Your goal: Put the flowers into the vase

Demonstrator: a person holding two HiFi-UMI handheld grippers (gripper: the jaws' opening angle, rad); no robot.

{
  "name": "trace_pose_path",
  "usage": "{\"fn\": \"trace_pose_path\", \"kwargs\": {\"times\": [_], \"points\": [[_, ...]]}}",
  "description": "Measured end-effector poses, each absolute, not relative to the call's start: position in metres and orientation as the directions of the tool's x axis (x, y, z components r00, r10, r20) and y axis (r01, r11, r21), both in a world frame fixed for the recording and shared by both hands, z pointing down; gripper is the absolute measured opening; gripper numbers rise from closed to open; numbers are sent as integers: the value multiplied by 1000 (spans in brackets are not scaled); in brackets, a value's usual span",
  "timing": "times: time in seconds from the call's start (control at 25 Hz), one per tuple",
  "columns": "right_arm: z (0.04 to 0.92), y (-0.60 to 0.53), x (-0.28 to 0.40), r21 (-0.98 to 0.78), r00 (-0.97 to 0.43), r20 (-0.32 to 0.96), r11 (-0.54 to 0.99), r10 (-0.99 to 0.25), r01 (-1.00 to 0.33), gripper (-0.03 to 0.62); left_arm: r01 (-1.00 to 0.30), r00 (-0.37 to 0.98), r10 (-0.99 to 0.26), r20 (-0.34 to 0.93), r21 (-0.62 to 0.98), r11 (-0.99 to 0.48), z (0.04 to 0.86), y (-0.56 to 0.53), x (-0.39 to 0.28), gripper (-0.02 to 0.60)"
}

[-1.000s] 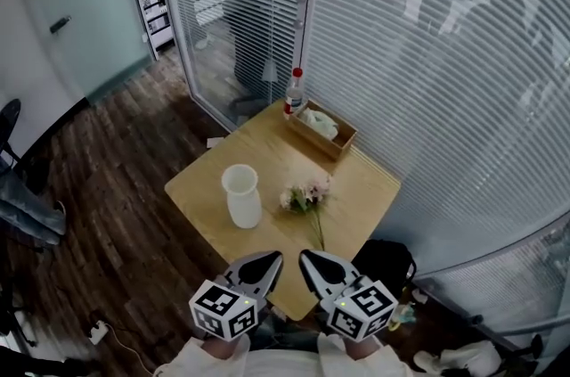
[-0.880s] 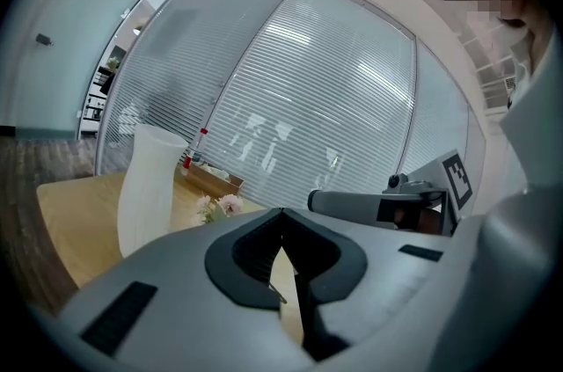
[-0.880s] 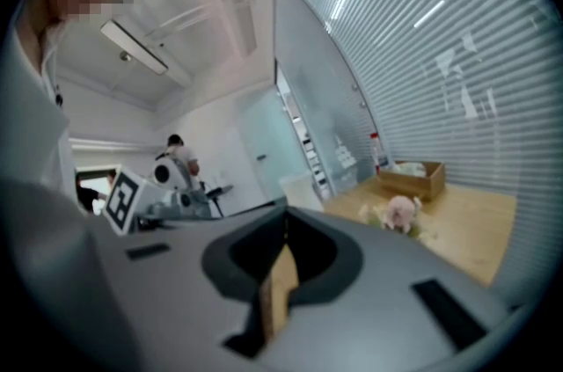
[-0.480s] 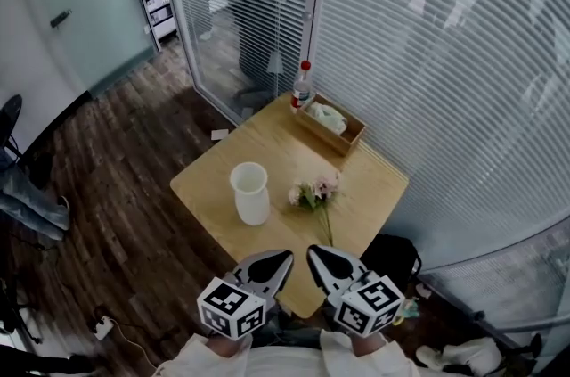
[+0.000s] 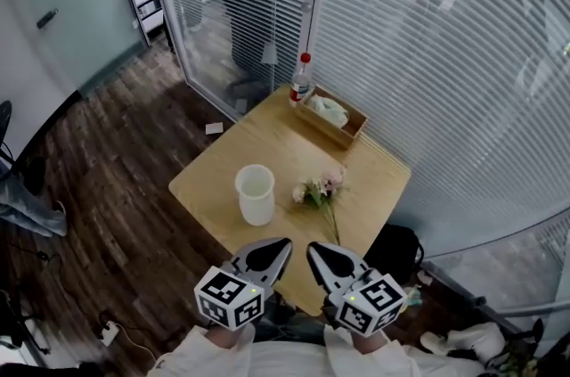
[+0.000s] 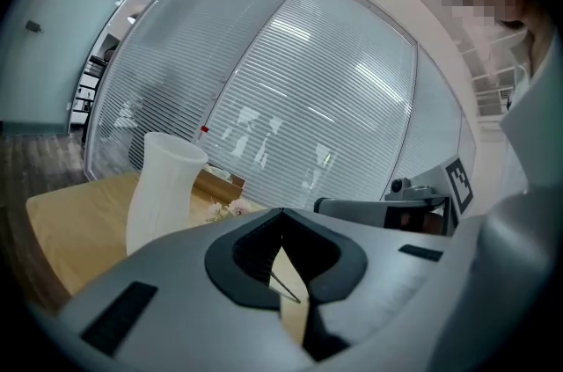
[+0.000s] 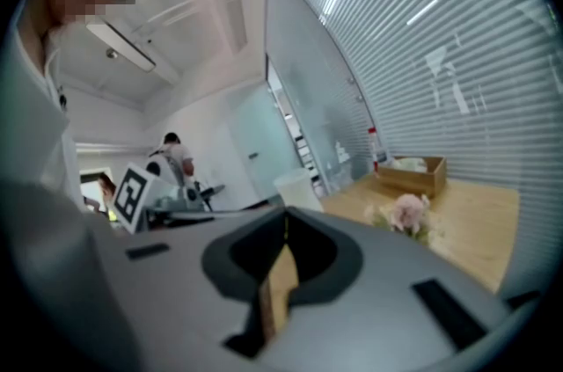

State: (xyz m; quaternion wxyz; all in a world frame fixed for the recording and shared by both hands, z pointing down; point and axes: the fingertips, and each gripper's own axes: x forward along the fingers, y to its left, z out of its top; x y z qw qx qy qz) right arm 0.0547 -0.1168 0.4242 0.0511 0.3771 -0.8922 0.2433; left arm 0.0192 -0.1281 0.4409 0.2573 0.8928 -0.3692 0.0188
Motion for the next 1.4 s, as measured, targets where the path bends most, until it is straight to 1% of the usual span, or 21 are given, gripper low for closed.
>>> {"fn": "trace_pose_path", "kwargs": {"times": [0.36, 0.68, 0.96, 1.12, 1.4], "points": [[427, -132, 64, -392, -638, 290, 520, -713, -759, 12, -621, 774, -589, 231, 454, -639, 449, -143, 26, 9], [431, -147, 81, -400, -575, 274, 452, -771, -797, 12, -600, 796, -549, 253, 451, -661, 460, -158, 27, 9], [445, -145, 69, -426, -583, 298, 440, -756, -790, 12, -576, 815, -511, 273, 469, -669, 474, -159, 31, 9], [445, -148, 80, -446, -584, 290, 433, -759, -783, 12, -559, 826, -498, 264, 492, -667, 477, -159, 33, 9], [450, -161, 101, -418, -571, 326, 427, -754, -802, 12, -562, 824, -497, 271, 490, -666, 483, -163, 46, 9]]}}
